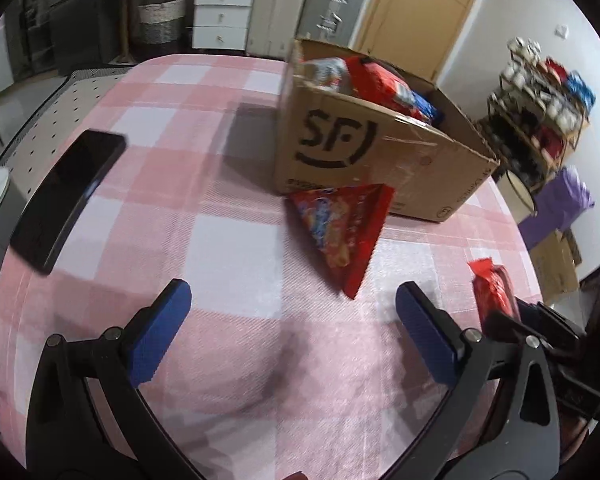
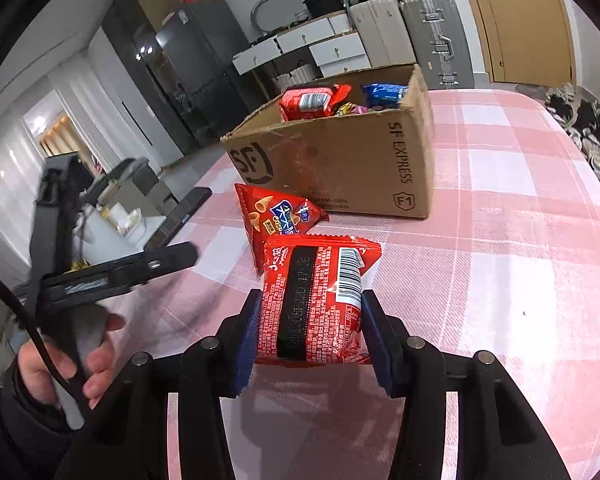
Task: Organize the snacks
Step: 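Grasp the red chip bag with the left gripper while the right holds the wafer pack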
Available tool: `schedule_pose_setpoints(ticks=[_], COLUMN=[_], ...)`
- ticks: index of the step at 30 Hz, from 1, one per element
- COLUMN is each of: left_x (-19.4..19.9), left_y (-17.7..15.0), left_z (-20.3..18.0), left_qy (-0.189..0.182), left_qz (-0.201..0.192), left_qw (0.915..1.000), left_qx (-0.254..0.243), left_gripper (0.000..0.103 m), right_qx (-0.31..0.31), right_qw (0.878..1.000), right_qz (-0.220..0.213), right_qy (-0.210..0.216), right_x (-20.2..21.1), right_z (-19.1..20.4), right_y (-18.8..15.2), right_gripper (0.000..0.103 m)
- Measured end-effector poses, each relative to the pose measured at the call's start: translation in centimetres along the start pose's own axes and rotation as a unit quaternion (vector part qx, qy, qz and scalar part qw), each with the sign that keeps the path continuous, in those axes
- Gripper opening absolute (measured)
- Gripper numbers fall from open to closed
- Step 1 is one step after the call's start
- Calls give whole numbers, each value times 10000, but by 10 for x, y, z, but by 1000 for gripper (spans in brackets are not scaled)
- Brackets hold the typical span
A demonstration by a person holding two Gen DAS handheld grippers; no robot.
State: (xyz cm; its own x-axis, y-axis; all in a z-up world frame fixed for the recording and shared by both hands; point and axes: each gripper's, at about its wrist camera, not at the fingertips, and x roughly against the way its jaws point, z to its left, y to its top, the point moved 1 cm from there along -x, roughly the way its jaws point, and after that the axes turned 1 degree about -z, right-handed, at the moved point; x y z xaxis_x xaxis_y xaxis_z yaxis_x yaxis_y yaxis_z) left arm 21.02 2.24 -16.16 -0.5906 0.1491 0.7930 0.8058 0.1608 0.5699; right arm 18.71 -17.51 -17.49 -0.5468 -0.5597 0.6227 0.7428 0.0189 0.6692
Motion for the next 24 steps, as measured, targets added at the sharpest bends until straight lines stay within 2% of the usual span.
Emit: schedule_pose_setpoints(ticks=[7,11,15,16,21,22,24], left_x=[-32,-54,-66,-69,-78,-79,-79], left_y=[26,36,41,42,43,43,42], left_z=[-21,-19,-18,-18,-19,-19,-18], left_qy=[-75,79,-78,-85,-273,-320,-364], left_qz=[255,416,481,499,538,551,489], left_qw=[9996,9990,9982,9980,9975,9974,9978], left_qx=[-116,141,355,380,364,332,254], left_gripper=[102,102,100,96,56,42,39], right_qx=[-192,-331,-370,-368,-420,-438,-460], right_qw=[9997,9993,9993,9993,9991,9990,9989], right_qz=[-70,-49,-23,-29,-33,-34,-38], right_qy=[-107,-135,-91,-84,-96,-86,-70], right_x=[15,16,16,17,15,15,15], right_z=[-17,-27,-30,-30,-31,-32,-32], right_y=[-14,-21,-24,-24,-24,-24,-25], right_gripper=[48,49,49,49,49,49,49])
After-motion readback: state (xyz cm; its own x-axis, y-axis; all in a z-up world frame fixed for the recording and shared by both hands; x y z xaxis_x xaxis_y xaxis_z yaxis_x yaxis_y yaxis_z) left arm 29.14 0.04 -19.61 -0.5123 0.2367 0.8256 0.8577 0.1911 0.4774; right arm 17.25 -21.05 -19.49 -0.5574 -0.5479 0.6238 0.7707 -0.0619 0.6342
